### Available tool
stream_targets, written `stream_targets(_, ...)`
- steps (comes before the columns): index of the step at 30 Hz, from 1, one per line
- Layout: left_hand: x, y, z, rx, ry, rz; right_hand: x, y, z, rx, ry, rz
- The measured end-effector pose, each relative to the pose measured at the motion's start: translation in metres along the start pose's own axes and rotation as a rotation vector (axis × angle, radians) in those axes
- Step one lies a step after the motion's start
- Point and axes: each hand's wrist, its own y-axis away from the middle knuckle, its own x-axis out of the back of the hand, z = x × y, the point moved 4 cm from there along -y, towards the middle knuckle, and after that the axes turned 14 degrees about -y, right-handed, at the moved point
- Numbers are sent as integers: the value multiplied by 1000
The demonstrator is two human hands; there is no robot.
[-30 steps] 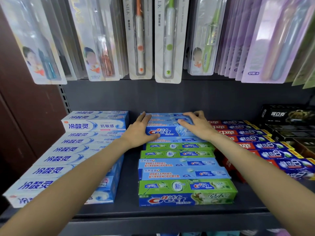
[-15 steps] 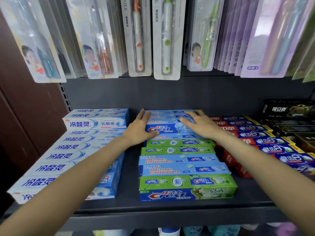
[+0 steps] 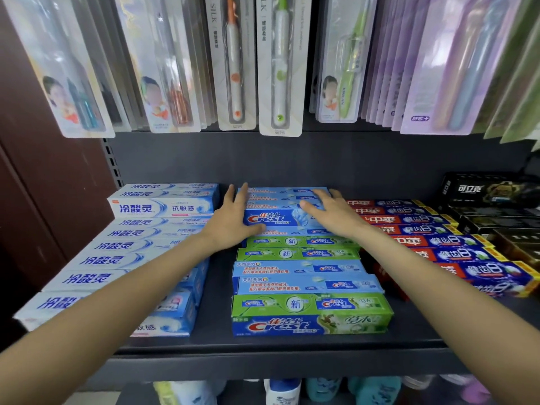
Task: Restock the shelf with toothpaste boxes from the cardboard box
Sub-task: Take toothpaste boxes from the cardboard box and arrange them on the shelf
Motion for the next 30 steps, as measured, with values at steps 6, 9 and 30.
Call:
stream_targets(6, -6, 17, 8, 58, 88, -142, 1, 17, 2, -3, 64, -49)
stream_targets(9, -6, 21, 15, 74, 55, -154, -3, 21, -3, 10, 26, -13)
stream_targets(30, 15, 118, 60, -281, -407, -126, 8, 115, 15, 164, 326, -51)
